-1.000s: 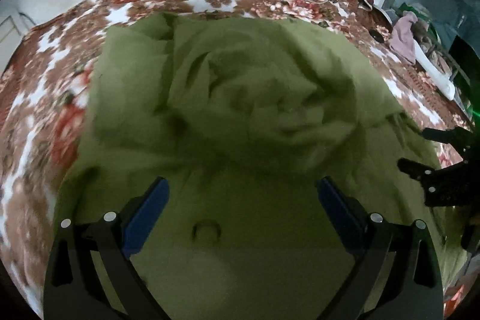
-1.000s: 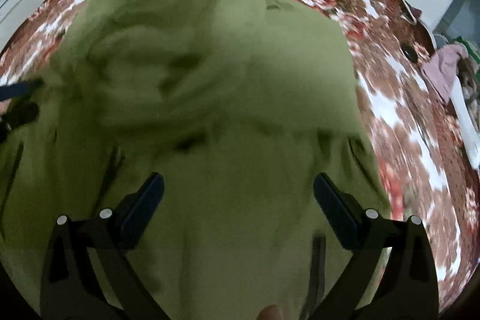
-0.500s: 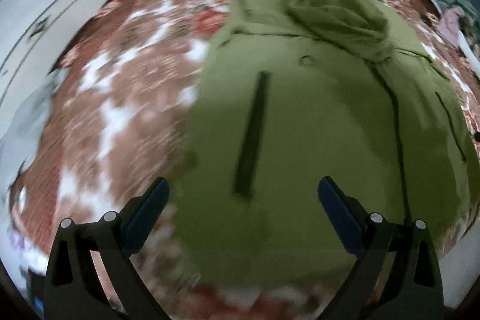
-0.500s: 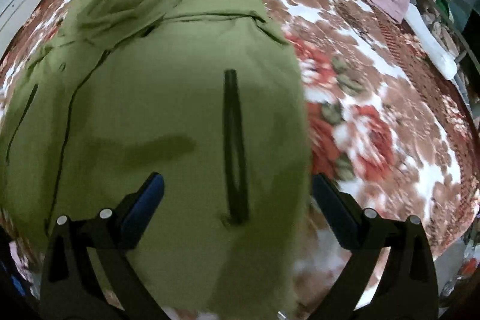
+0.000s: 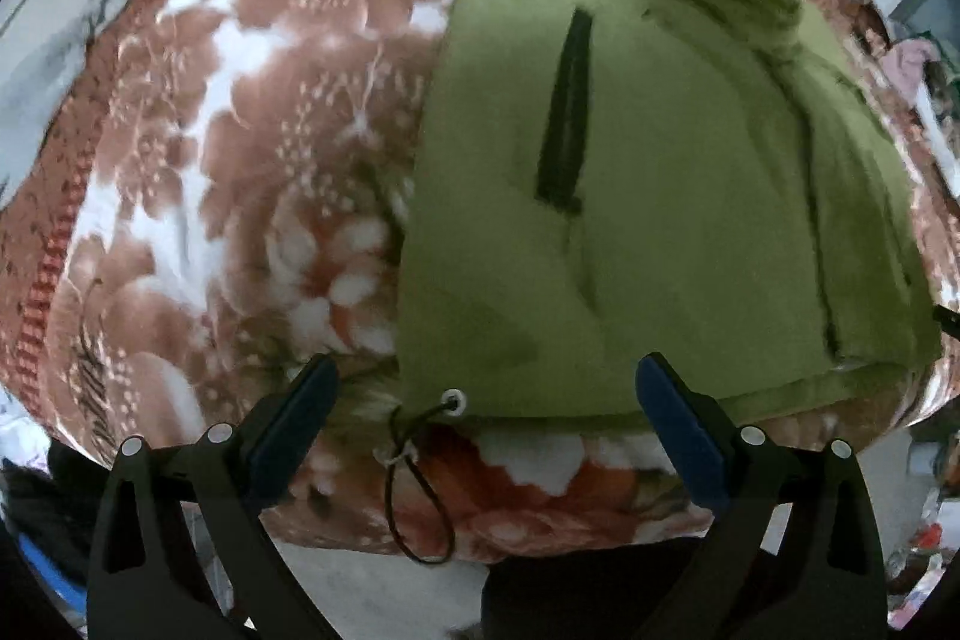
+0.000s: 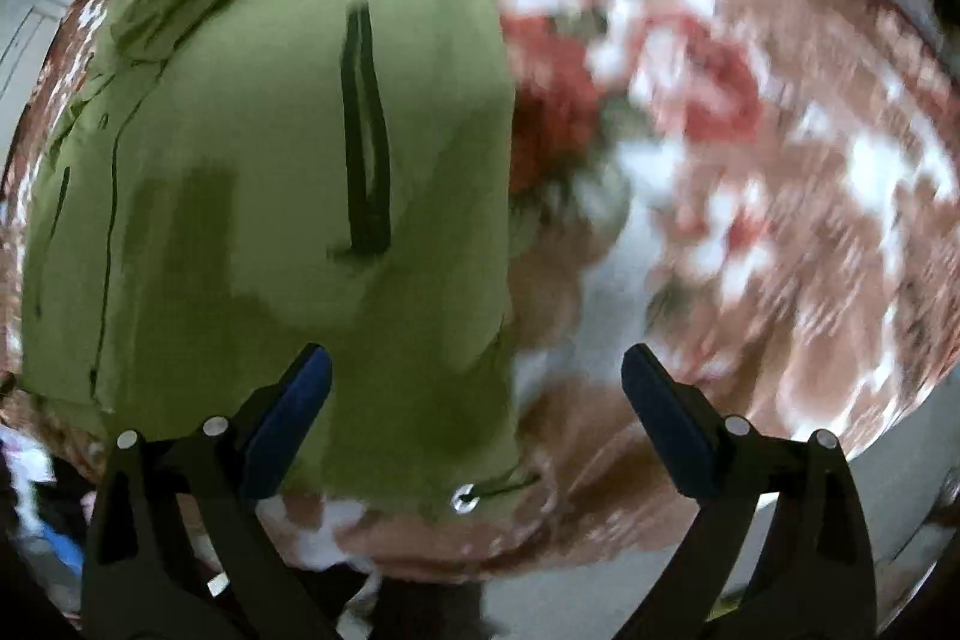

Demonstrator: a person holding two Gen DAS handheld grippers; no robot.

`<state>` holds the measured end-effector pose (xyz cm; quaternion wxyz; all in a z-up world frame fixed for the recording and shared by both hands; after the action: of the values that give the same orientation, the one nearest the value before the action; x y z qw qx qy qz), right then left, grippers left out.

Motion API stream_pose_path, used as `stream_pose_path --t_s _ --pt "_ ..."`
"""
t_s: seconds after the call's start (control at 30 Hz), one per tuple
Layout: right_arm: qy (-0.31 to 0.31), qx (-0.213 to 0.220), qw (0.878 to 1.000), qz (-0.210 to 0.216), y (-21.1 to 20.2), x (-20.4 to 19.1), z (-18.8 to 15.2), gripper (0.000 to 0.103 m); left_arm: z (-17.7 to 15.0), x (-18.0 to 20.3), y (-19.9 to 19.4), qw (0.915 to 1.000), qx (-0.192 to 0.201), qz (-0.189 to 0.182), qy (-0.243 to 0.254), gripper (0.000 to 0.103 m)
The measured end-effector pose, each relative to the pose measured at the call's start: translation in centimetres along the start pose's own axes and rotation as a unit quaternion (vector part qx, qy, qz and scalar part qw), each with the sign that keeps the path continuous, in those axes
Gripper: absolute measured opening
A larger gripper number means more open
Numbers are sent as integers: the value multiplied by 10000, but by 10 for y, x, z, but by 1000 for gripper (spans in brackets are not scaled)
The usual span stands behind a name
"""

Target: Fold large clothes

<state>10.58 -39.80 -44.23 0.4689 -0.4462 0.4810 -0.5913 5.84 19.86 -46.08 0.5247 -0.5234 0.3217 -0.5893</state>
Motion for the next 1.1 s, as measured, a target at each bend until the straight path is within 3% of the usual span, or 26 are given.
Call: stream_pose_path --t_s 0.17,0.23,0.5,0.53,0.57,0.6,0.67,0.73,0.77,0.93,1.1 --pt "154 -399 9985 355 7 -10 -13 96 0 -10 23 9950 -210 -782 -580 96" --pt "245 -477 9976 439 13 -12 -14 89 -1 -9 30 9920 -271 -992 -728 96" --pt "148 -499 9976 454 15 -29 -11 85 5 8 37 9932 -412 -954 -525 90" --pt "128 -526 9975 453 16 -30 -10 79 5 3 45 9910 -539 -1023 -668 85" --pt "95 -575 9976 373 18 -31 -8 58 4 1 47 9890 -621 -1119 -747 69" --pt "50 -624 9978 210 20 -32 -7 40 3 -2 51 9881 -654 -1135 -806 64" --pt "-33 -683 9975 191 22 -41 -4 30 3 -3 51 9877 -638 -1216 -748 56" --pt "-167 -688 9974 149 21 -49 -4 18 4 -1 51 9874 -678 -1281 -637 30" --pt "-291 -657 9974 55 21 -54 -4 16 6 1 52 9878 -683 -1281 -569 23" --pt "-657 -487 9963 -257 29 -76 -7 13 9 15 57 9924 -691 -1017 -12 10" --pt "-546 -496 9963 -436 22 -89 -7 9 16 24 57 9931 -687 -933 177 7"
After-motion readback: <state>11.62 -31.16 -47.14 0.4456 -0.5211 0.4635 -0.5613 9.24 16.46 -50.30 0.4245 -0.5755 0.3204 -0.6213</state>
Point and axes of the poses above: each gripper's, at about its wrist camera, not at the fingertips, and y roughly the way its jaws point, x to its right, z to its top, the point moved 3 cm from there along y, roughly the way its jaws point, and after that the axes turned 10 degrees about -z, right-handed, at the moved point
